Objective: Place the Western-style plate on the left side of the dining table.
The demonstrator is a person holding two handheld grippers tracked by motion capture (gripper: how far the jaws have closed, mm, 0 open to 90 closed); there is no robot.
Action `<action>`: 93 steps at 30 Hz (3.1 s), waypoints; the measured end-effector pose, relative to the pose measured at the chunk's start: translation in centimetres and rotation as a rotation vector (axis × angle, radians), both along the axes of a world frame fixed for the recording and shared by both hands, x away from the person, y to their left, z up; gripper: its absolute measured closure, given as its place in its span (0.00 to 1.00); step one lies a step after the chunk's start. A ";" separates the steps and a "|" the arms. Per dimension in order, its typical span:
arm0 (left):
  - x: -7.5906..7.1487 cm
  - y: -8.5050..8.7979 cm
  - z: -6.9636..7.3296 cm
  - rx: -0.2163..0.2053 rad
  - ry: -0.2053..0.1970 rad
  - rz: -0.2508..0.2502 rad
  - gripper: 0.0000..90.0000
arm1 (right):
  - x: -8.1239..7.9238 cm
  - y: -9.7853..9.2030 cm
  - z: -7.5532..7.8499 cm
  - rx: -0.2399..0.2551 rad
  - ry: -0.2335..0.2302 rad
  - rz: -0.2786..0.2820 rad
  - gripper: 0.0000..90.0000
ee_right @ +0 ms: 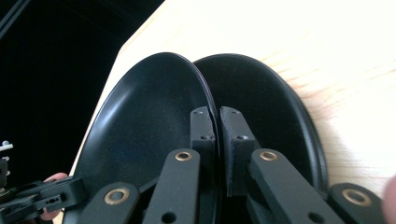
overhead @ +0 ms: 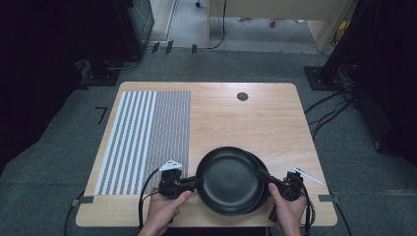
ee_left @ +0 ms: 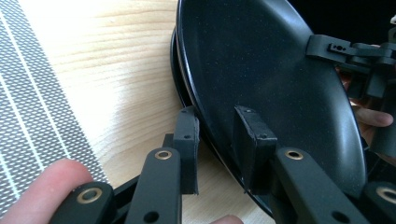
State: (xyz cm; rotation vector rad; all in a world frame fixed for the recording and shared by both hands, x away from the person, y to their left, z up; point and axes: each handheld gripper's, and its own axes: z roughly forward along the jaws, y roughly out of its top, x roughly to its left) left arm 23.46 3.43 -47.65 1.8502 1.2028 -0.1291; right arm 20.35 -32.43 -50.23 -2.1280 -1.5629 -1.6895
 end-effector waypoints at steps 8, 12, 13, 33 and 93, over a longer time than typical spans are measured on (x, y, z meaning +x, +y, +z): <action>0.3 0.9 0.7 -0.018 -0.008 0.031 0.81 | 0.8 0.8 0.6 0.004 -0.003 0.015 0.94; 0.5 1.4 0.8 -0.027 -0.006 0.041 0.81 | 1.4 1.4 1.0 -0.004 -0.005 0.027 0.94; 0.6 1.6 0.9 -0.029 -0.006 0.041 0.81 | 1.5 1.5 1.1 -0.007 -0.007 0.028 0.94; 2.0 6.6 3.2 -0.073 -0.040 0.172 0.82 | 6.6 6.4 4.4 -0.026 -0.037 0.127 0.94; 10.2 21.0 -2.8 -0.152 0.063 0.616 0.85 | 24.3 24.8 0.5 -0.132 0.101 0.333 0.91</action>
